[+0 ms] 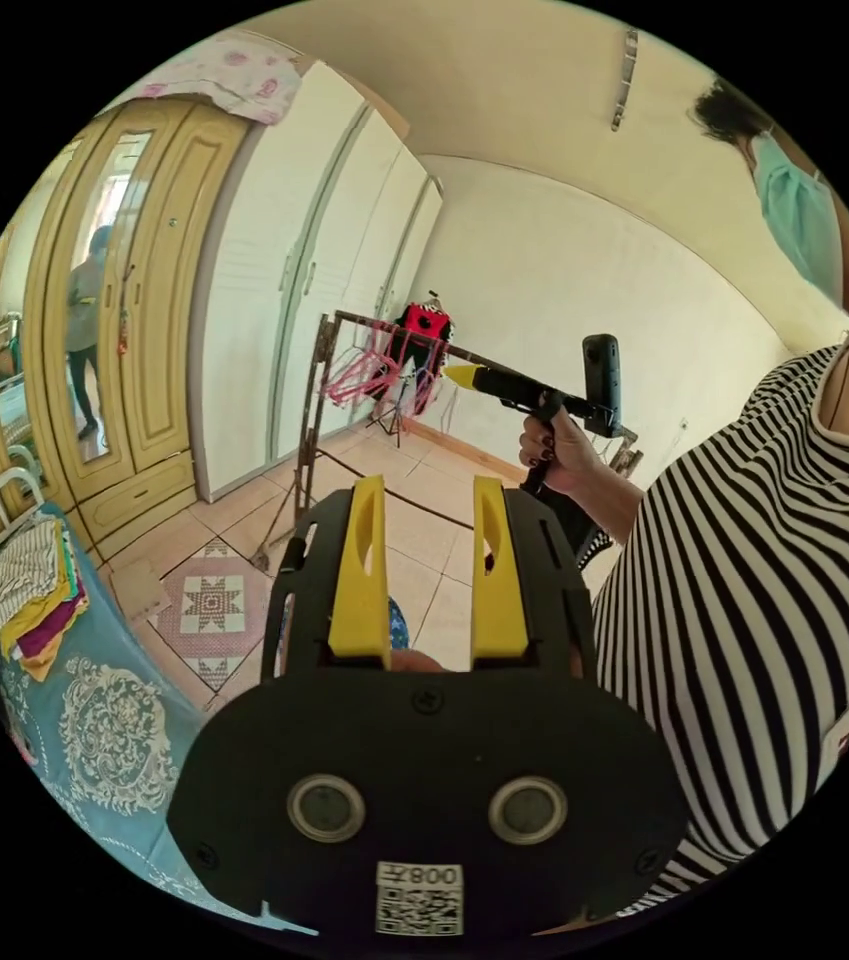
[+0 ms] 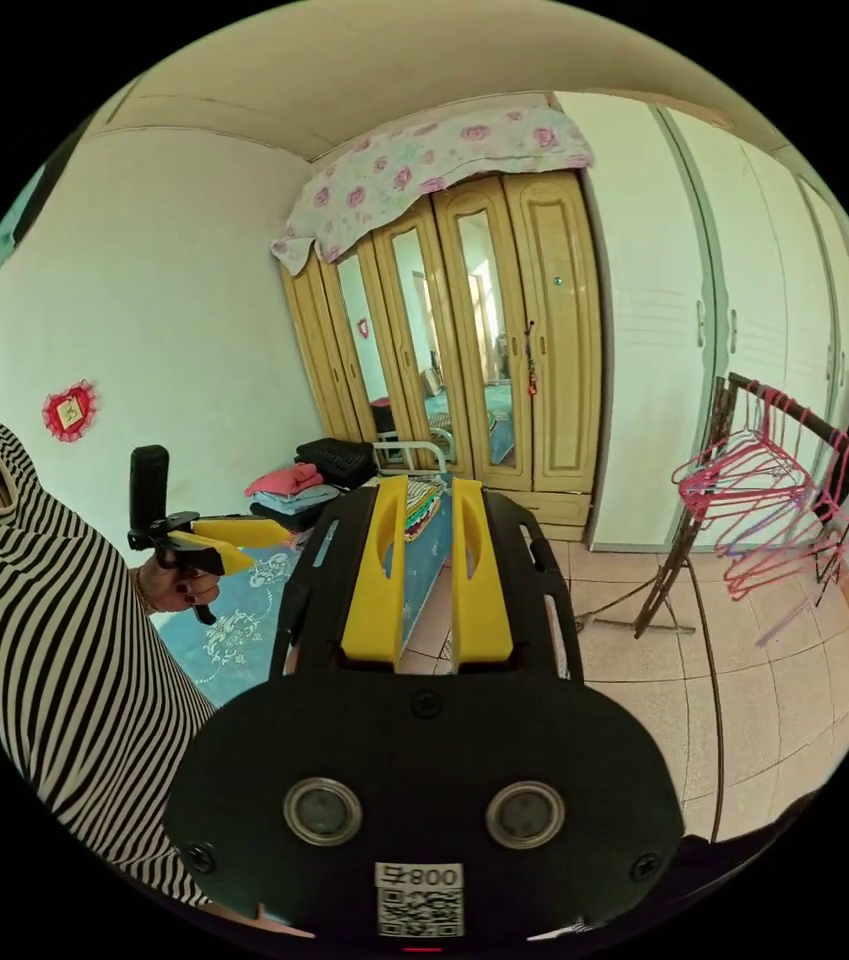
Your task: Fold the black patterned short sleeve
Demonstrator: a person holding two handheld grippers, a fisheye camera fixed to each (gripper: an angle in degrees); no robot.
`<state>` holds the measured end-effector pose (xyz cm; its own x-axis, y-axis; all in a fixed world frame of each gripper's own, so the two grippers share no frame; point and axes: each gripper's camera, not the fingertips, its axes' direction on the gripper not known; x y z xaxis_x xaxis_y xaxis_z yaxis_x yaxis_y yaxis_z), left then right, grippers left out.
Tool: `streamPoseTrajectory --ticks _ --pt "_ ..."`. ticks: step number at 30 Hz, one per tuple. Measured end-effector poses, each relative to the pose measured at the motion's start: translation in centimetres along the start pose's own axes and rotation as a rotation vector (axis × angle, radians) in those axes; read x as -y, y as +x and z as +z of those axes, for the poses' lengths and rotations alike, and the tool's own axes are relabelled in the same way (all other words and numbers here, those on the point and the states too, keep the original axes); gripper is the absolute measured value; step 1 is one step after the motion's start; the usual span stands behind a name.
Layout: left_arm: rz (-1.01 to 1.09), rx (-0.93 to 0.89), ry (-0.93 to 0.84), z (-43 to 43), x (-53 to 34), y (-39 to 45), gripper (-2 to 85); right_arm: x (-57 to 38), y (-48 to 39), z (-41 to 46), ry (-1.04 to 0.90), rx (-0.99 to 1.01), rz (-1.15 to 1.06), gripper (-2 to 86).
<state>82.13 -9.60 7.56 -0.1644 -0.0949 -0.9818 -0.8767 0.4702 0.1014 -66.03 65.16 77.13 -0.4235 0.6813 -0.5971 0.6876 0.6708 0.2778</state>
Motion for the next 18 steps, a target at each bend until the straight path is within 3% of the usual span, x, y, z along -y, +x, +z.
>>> streamPoseTrajectory --ticks 5,10,18 --pt "0.091 -0.169 -0.050 8.0 5.2 10.9 12.9 -6.8 4.6 -16.9 0.058 -0.133 0.112 7.6" --pt "0.179 -0.423 -0.198 20.3 12.2 21.4 12.6 -15.7 8.0 -35.9 0.071 -0.425 0.291 7.6" --pt "0.372 -0.516 -0.494 35.9 18.6 35.5 12.5 -27.5 9.9 -53.6 0.084 -0.651 0.640 7.5"
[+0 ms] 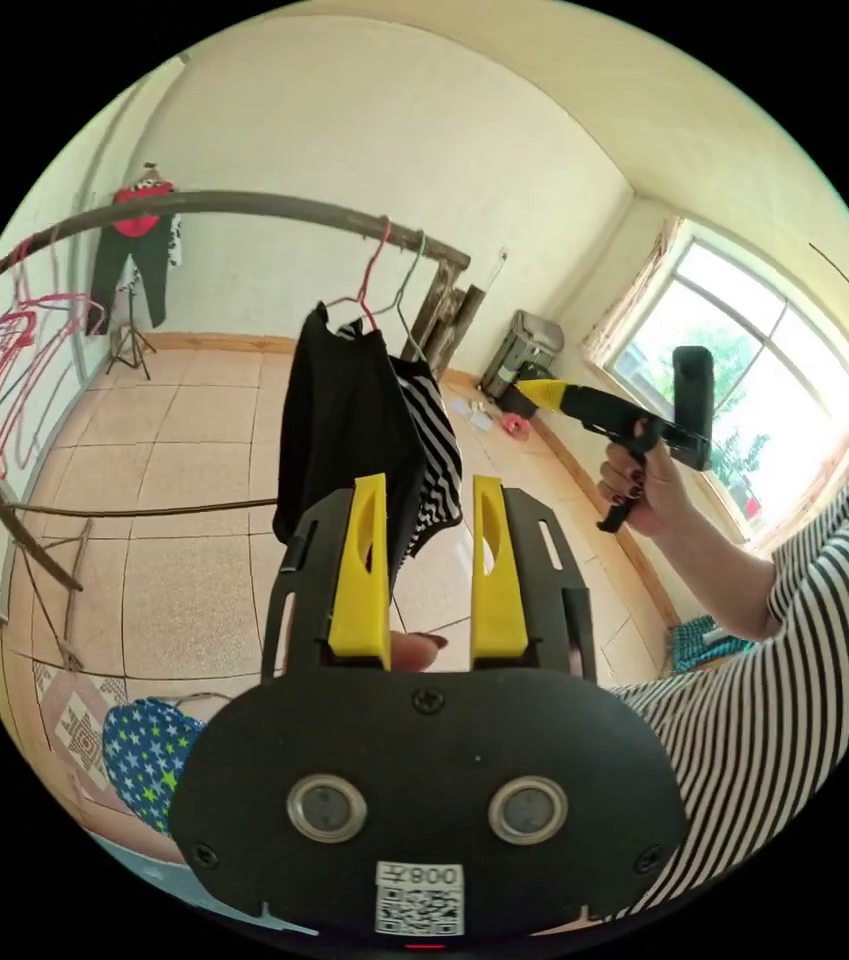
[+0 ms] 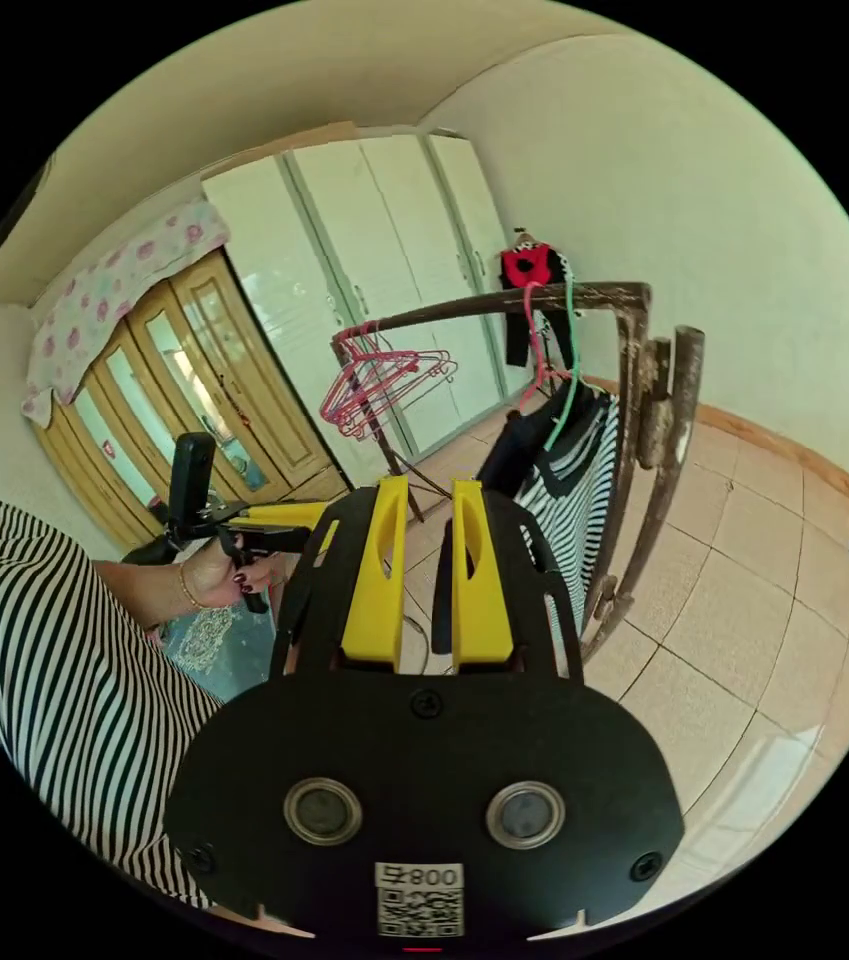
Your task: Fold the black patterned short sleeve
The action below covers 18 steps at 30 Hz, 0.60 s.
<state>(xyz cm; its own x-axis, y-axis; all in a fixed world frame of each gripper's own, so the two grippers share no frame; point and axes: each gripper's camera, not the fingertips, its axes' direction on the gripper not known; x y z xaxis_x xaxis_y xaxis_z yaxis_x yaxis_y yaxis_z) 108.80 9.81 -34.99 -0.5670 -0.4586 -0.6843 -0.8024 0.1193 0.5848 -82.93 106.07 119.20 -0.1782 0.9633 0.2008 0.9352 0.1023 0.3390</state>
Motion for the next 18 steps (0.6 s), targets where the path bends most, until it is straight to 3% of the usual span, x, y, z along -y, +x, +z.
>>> streamPoseTrajectory --ticks 8,13,18 --pt "-0.002 0.093 -0.208 6.8 7.6 2.7 10.3 -0.4 9.2 -6.7 -0.046 -0.032 0.144 7.2" --pt "0.021 0.258 -0.212 4.2 8.9 6.0 5.5 1.5 13.4 -9.2 -0.059 0.028 0.182 7.0" --pt "-0.075 0.246 -0.150 -0.4 7.6 6.9 2.5 4.6 15.0 -10.1 -0.098 0.055 0.116 7.1"
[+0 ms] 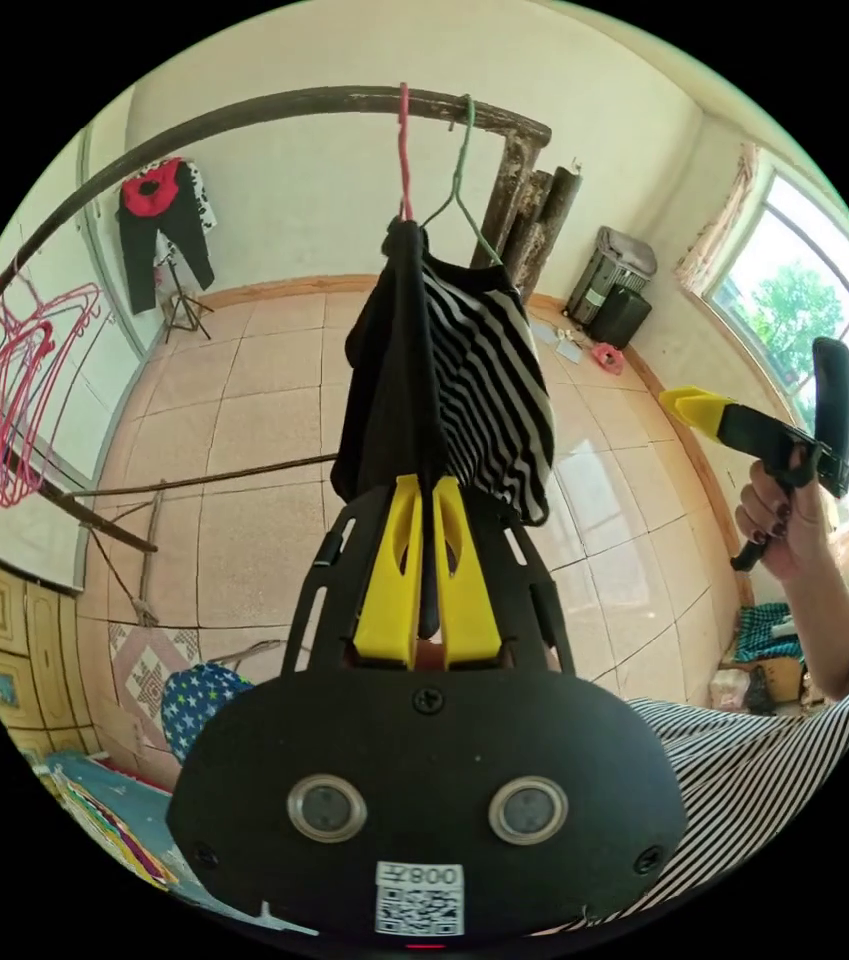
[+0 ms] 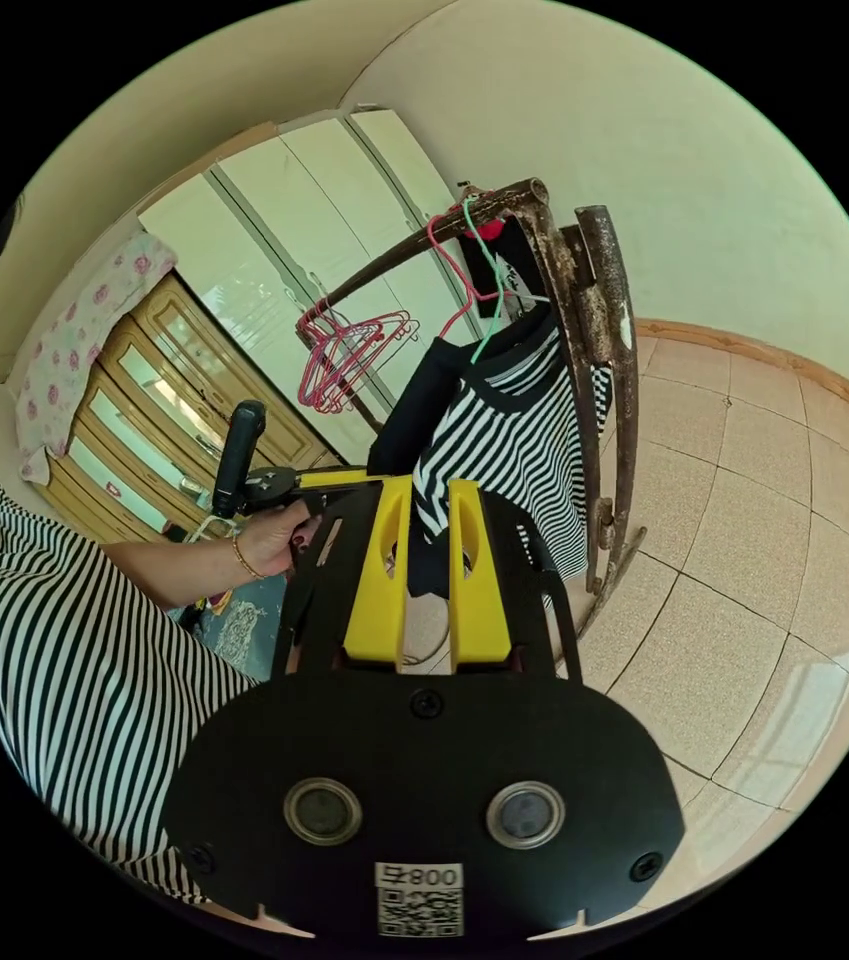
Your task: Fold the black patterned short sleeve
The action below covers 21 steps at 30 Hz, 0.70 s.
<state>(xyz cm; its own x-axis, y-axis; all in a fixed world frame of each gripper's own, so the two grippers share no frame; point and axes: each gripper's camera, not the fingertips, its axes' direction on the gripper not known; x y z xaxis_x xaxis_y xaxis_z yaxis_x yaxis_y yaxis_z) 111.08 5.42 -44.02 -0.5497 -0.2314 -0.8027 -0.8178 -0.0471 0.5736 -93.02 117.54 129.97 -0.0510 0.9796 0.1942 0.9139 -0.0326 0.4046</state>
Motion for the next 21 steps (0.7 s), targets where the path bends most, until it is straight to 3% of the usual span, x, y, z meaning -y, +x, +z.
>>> streamPoseTrajectory --ticks 9,21 --pt "0.001 0.028 0.060 -7.7 -3.0 2.3 1.2 11.7 2.2 -1.7 0.043 0.099 -0.099 9.2" --pt "0.024 0.081 0.078 -13.9 -7.0 5.4 1.4 23.8 9.0 -0.7 -0.021 0.324 0.136 6.6"
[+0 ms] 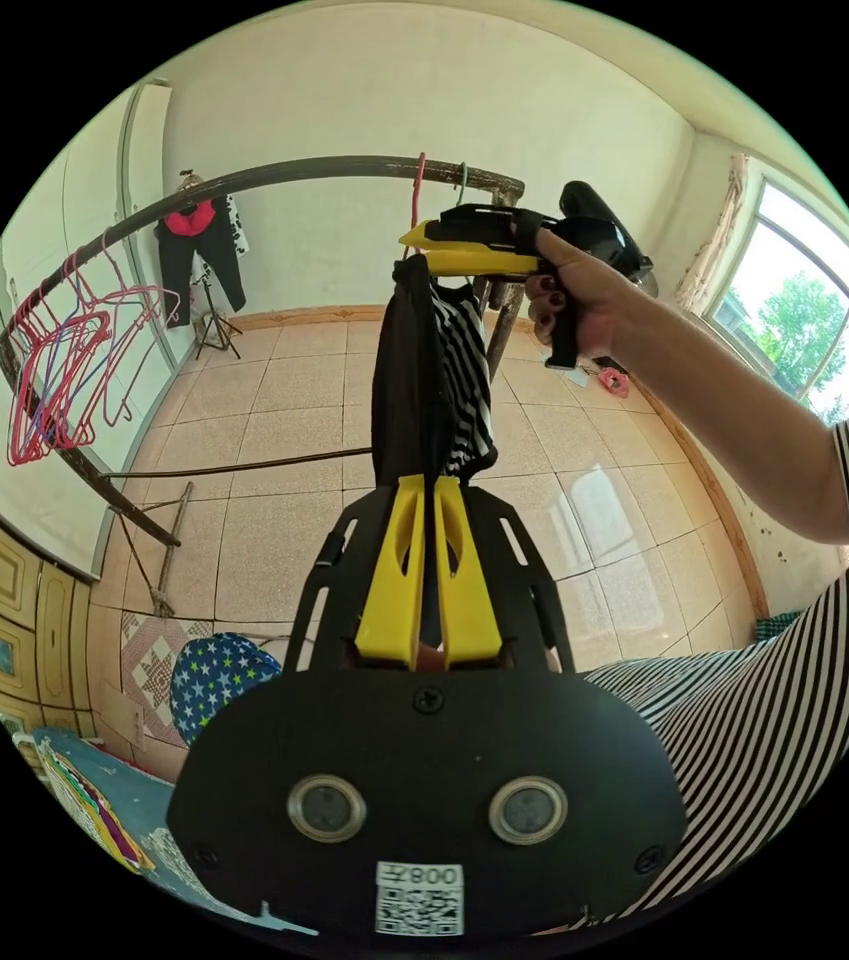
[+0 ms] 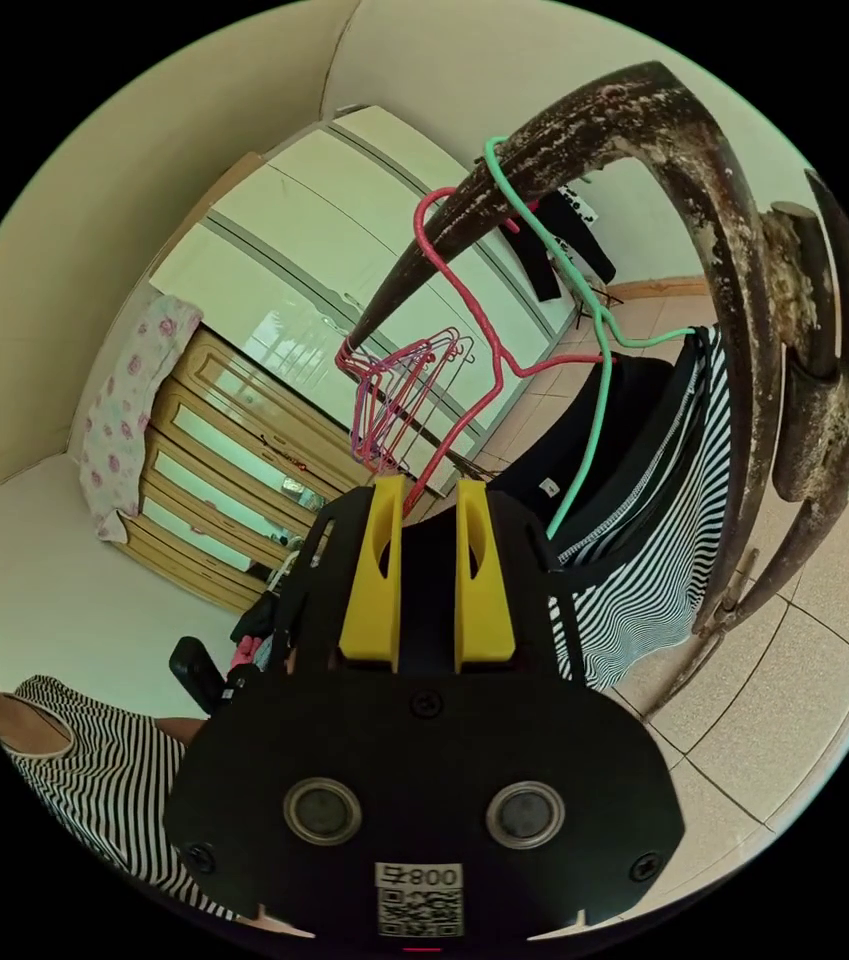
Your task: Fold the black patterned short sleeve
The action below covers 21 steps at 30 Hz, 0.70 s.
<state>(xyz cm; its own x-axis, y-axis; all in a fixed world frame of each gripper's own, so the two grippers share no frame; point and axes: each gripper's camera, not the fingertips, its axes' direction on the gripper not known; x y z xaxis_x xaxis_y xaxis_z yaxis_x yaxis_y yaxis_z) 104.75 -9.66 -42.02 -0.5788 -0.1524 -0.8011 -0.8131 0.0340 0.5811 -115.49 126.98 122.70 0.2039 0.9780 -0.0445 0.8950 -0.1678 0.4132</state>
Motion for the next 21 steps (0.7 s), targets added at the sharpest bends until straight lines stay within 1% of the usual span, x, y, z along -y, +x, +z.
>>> streamPoseTrajectory --ticks 1,4,8,13,21 --pt "-0.006 0.001 0.005 -0.6 -0.6 0.0 1.4 0.8 -0.1 -0.4 -0.008 0.022 0.003 5.4" --pt "-0.033 0.008 0.018 -2.0 -2.4 -0.4 1.2 2.8 -0.9 -1.2 -0.031 0.002 -0.006 3.6" --pt "-0.057 0.020 0.038 -4.1 -4.3 -0.9 1.0 4.9 -1.6 -2.5 -0.052 0.014 0.015 2.6" --pt "0.018 0.080 0.079 -9.1 -6.5 0.5 0.9 8.0 -2.3 -4.1 -0.074 0.104 0.032 1.8" --pt "-0.049 0.035 0.082 -11.6 -9.0 -2.3 0.8 12.0 -3.9 -5.3 -0.094 0.167 0.053 1.9"
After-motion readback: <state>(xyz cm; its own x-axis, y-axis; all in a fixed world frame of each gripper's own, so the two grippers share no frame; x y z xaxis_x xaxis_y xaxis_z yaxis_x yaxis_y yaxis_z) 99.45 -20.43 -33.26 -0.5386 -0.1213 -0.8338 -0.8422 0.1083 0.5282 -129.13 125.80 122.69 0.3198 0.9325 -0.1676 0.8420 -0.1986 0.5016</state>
